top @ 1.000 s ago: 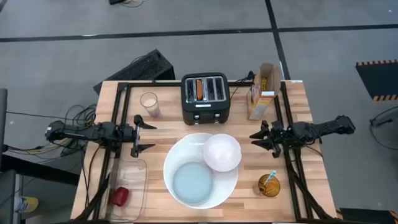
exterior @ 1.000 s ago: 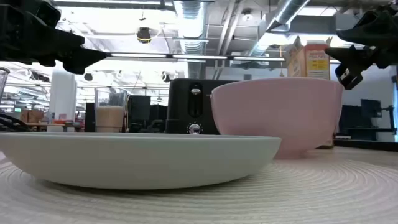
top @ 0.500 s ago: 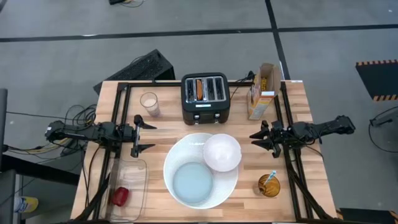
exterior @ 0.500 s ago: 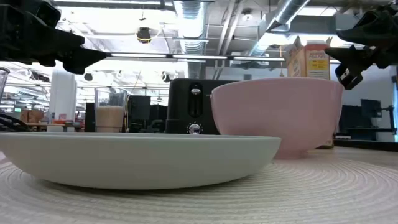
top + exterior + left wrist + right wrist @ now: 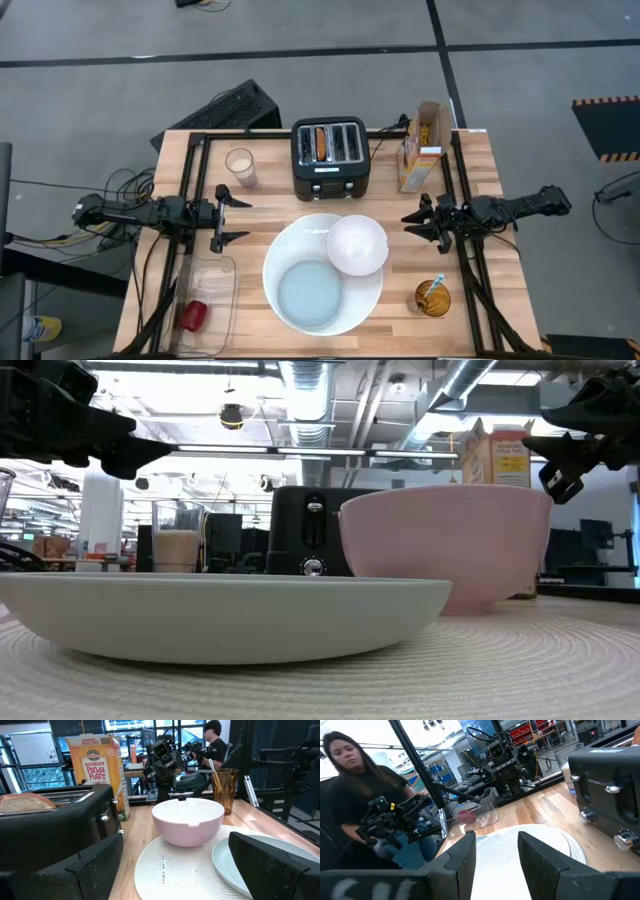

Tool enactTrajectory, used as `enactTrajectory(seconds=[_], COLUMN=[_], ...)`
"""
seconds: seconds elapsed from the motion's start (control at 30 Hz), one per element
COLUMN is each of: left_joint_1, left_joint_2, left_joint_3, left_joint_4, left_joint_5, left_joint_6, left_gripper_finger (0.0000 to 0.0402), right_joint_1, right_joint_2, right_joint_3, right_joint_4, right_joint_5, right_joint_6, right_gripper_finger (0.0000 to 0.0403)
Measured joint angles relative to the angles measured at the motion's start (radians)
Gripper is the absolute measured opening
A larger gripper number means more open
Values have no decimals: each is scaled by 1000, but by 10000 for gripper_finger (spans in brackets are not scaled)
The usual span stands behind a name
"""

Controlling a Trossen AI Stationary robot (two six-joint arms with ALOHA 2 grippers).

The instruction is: Arrange a breakfast setting

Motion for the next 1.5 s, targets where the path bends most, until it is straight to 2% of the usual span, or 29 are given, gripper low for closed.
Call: enactTrajectory(seconds=[1.2,1.5], left_joint_1=[0,0], left_joint_2=[0,0], left_joint_3=[0,0], left_joint_4=[0,16], left_joint_5=[-1,-106], left_joint_6=[-34,-94], left_gripper_finger=[350,350], right_joint_1=[0,0], right_joint_2=[0,0], right_joint_3=[0,0], right_joint_4=[0,0], right_joint_5=[0,0], right_joint_6=[0,0], right_gripper_finger=[168,168])
